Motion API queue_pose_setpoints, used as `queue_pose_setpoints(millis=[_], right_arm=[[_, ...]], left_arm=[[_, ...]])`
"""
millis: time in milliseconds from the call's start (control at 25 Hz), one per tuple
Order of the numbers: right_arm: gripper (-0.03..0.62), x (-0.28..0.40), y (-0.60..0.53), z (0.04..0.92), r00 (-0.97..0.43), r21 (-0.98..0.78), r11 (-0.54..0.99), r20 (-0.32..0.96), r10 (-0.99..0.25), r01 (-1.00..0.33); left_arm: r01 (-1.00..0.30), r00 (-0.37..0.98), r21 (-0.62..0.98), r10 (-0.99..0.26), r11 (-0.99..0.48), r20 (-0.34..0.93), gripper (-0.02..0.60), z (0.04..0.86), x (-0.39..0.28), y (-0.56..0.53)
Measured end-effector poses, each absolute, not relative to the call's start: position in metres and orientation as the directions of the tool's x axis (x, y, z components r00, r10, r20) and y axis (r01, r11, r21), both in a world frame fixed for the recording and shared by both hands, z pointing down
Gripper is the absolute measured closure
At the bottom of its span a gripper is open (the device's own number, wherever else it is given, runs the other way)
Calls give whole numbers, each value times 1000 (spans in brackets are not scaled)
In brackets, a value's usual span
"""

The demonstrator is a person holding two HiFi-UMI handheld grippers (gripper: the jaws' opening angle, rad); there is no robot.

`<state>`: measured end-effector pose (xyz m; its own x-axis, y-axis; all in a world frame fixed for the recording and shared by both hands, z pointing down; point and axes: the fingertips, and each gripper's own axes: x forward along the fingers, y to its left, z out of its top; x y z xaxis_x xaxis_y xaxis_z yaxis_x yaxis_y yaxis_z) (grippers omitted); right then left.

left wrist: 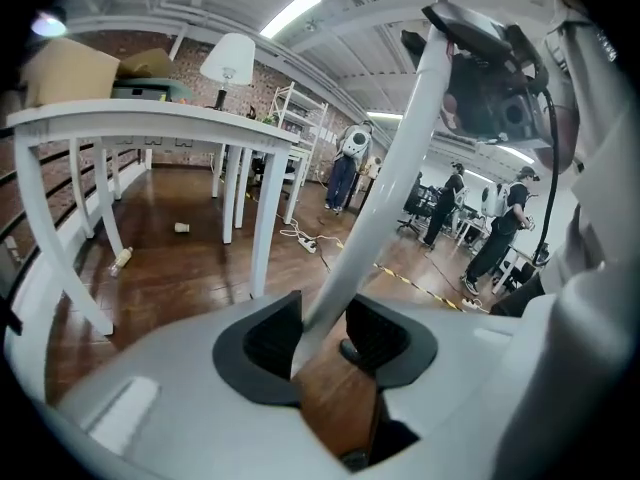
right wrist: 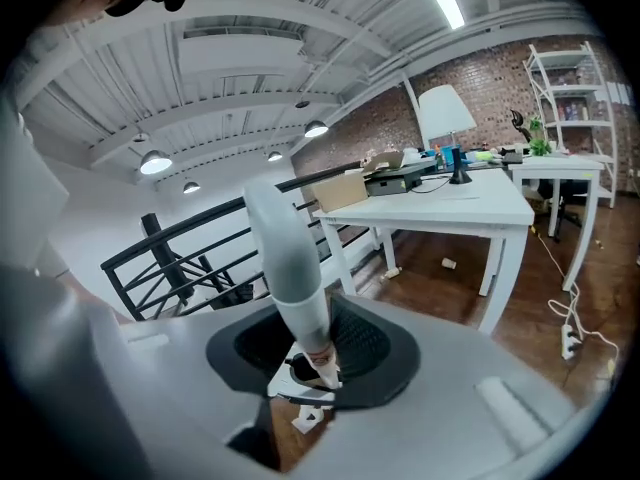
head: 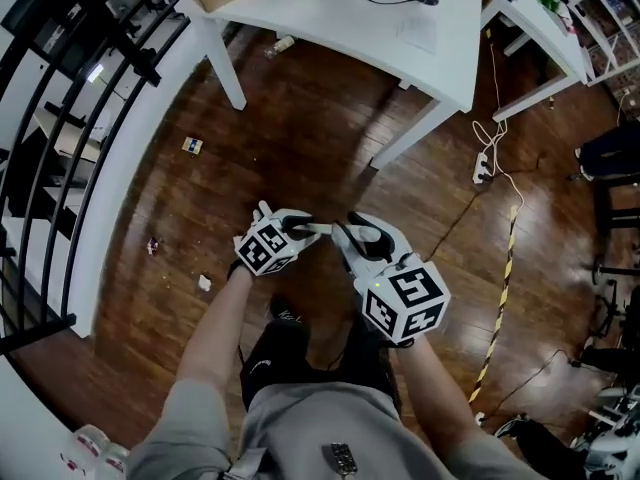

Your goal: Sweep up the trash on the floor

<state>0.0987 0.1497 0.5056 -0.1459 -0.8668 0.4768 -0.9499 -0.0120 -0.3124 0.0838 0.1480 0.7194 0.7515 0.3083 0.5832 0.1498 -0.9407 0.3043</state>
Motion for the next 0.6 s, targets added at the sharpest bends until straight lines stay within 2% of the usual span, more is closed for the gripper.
queue_pose_setpoints(millis=[240, 400, 600], right_arm=[[497, 24, 108, 522, -240, -370, 53, 480, -844, -927], [496, -22, 82, 509, -318, -348, 158, 471, -823, -924], [496, -64, 48, 464, -445, -308, 335, 433, -784, -890]], left_arm=[[65, 736, 291, 243, -955, 633, 440, 732, -4, 100], [-6, 756, 268, 171, -963, 632, 440, 719, -47, 72], [-142, 796, 226, 25, -964, 604, 440, 676, -85, 34]])
